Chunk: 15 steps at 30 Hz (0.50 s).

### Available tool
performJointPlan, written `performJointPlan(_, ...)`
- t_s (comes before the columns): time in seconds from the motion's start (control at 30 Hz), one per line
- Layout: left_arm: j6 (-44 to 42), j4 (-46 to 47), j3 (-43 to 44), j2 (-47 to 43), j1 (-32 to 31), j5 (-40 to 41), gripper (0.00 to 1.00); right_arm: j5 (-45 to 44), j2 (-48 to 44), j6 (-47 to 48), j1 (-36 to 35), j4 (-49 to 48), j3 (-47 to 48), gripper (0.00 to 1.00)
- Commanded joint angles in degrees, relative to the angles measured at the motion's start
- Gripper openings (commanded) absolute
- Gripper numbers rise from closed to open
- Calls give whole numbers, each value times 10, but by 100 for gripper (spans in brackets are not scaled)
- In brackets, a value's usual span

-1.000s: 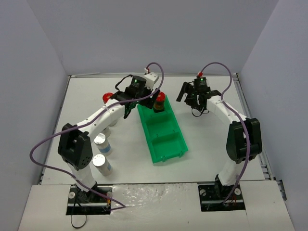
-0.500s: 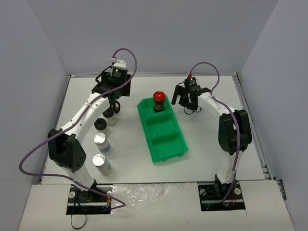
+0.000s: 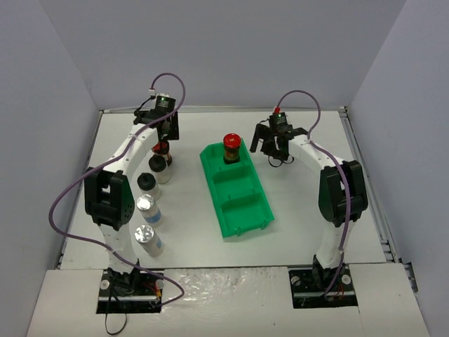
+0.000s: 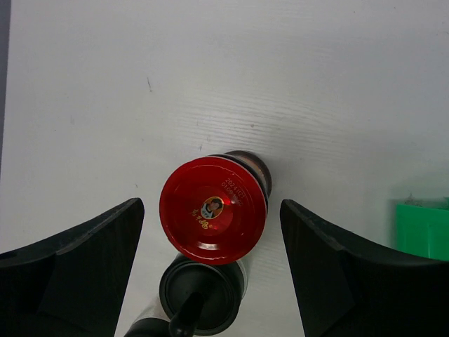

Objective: Organize the condiment bottles

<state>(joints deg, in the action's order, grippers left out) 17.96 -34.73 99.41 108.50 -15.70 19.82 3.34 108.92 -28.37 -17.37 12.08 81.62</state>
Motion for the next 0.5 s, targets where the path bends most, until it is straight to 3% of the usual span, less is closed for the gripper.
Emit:
performJointPlan(0.0,17,1,30,-27,12,-27,75,-11,-45,9,-4,-5,7,94)
performJointPlan(0.23,38,-33,61,10,19,-30,75,-13,-48,9,-4,-6,4,94)
performJointPlan(0.47,43,-32,37,18,21,-36,75,-10,-48,9,-4,-5,5,94)
